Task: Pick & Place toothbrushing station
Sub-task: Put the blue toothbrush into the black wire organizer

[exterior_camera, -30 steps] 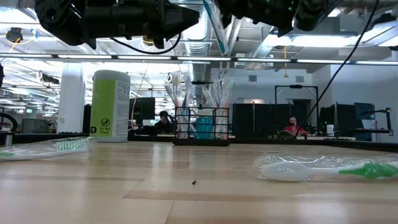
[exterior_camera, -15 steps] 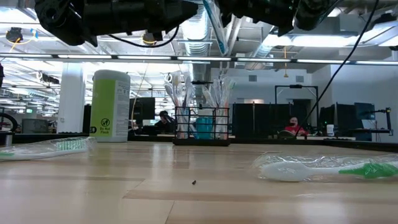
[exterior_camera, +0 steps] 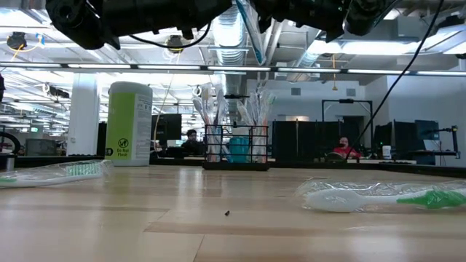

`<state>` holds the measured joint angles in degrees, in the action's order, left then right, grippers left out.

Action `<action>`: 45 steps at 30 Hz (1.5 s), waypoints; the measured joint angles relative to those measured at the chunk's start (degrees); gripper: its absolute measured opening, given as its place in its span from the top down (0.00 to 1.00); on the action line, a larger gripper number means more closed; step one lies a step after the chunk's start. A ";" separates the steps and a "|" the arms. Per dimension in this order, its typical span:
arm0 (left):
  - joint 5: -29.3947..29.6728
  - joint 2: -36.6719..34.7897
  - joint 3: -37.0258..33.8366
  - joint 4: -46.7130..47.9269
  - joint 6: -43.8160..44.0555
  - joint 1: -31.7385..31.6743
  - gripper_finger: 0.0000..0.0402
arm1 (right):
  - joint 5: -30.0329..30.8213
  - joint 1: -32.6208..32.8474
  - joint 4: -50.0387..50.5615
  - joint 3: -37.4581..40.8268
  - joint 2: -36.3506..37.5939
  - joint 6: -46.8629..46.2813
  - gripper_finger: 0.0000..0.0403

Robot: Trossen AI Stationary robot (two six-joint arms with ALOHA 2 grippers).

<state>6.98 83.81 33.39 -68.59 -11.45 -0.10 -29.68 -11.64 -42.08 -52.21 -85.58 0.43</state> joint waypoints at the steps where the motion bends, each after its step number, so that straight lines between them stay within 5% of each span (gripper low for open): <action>1: 0.45 0.00 0.00 0.00 0.14 -0.11 0.64 | -0.01 0.00 0.01 0.00 0.00 0.00 1.00; 9: -0.32 0.70 0.91 -0.12 4.18 -2.50 0.54 | 0.19 0.00 -0.03 0.00 0.02 0.20 1.00; 23: -3.91 4.92 4.22 0.00 4.42 -2.60 0.58 | 1.72 0.00 2.66 0.04 0.00 1.27 1.00; 29: -3.88 4.81 4.22 -0.29 4.42 -2.62 0.68 | 1.72 0.00 2.81 0.04 0.00 1.25 1.00; 36: -3.37 4.75 4.09 -0.31 4.38 -2.62 0.95 | 1.68 -0.03 2.92 0.04 0.04 1.05 1.00; 45: -0.75 2.64 4.11 5.53 4.42 -2.60 0.96 | 1.39 -1.02 5.10 0.04 0.20 1.07 1.00</action>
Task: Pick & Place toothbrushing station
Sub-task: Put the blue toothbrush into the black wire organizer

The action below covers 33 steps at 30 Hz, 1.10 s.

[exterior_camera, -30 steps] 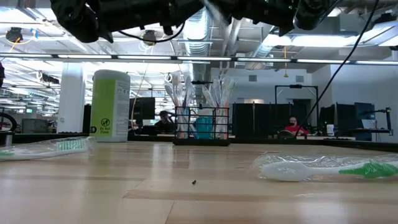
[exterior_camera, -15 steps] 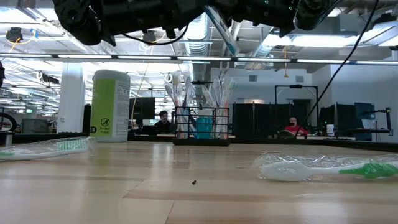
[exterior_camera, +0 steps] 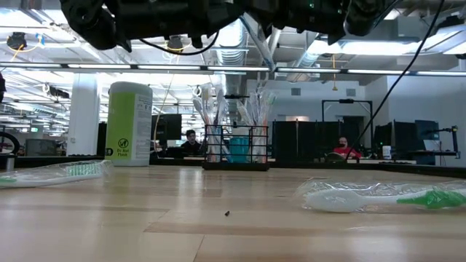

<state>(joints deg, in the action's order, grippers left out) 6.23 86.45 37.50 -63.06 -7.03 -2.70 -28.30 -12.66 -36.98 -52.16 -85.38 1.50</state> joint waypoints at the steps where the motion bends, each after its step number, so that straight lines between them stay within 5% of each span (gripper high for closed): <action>1: 0.17 -0.96 0.00 1.99 0.02 -0.02 0.96 | -0.02 -0.20 0.29 0.00 -0.02 0.00 1.00; 13: 4.15 -12.08 0.10 21.69 0.66 -3.51 0.96 | 0.50 -1.01 1.27 -0.04 -0.07 0.02 1.00; 33: 5.84 -12.25 0.00 24.37 3.66 -13.76 0.96 | -0.28 4.96 6.65 -0.04 0.04 2.45 1.00</action>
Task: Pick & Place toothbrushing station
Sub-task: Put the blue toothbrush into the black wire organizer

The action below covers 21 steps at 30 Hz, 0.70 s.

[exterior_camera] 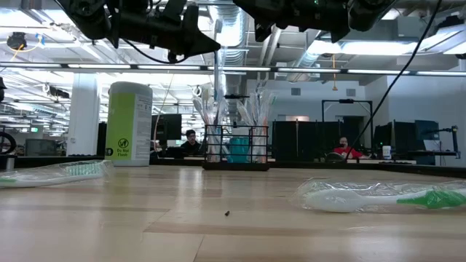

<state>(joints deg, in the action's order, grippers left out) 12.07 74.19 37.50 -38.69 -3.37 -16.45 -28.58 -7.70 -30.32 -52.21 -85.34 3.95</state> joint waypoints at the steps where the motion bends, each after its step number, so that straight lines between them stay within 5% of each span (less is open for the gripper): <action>1: 0.02 0.00 0.00 -0.02 0.56 -0.45 0.96 | 0.06 0.34 0.61 0.00 0.00 0.61 1.00; 21: -0.91 6.21 0.02 -1.23 3.38 -3.61 0.96 | 0.83 1.31 2.18 0.00 0.00 2.10 1.00</action>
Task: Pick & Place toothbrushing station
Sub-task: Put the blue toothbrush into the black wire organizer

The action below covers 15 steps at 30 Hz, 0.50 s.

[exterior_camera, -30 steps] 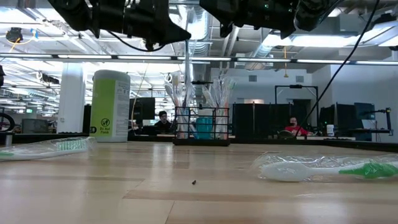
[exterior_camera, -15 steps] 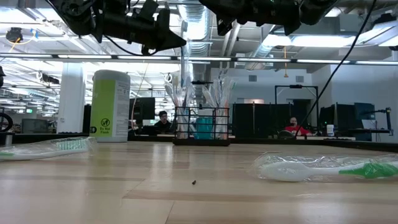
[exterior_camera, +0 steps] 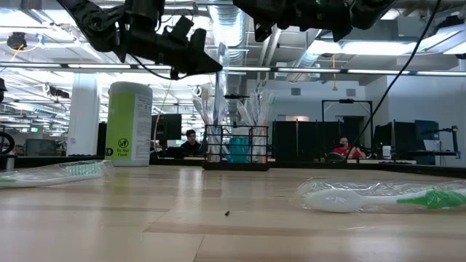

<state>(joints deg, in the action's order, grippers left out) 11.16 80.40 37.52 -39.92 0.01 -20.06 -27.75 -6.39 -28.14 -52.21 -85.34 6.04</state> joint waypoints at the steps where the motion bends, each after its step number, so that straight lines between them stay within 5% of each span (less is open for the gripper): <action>1: 0.00 0.34 0.00 -0.52 -0.01 -0.23 0.96 | 0.00 0.00 0.04 0.00 0.00 0.00 1.00; 15: 1.36 4.14 -0.02 -5.15 0.72 -0.58 0.96 | -0.02 0.00 2.25 0.00 -0.02 0.57 1.00</action>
<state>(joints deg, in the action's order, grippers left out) 12.52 84.54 37.50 -45.07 0.73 -20.64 -27.77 -6.39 -25.89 -52.21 -85.36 6.61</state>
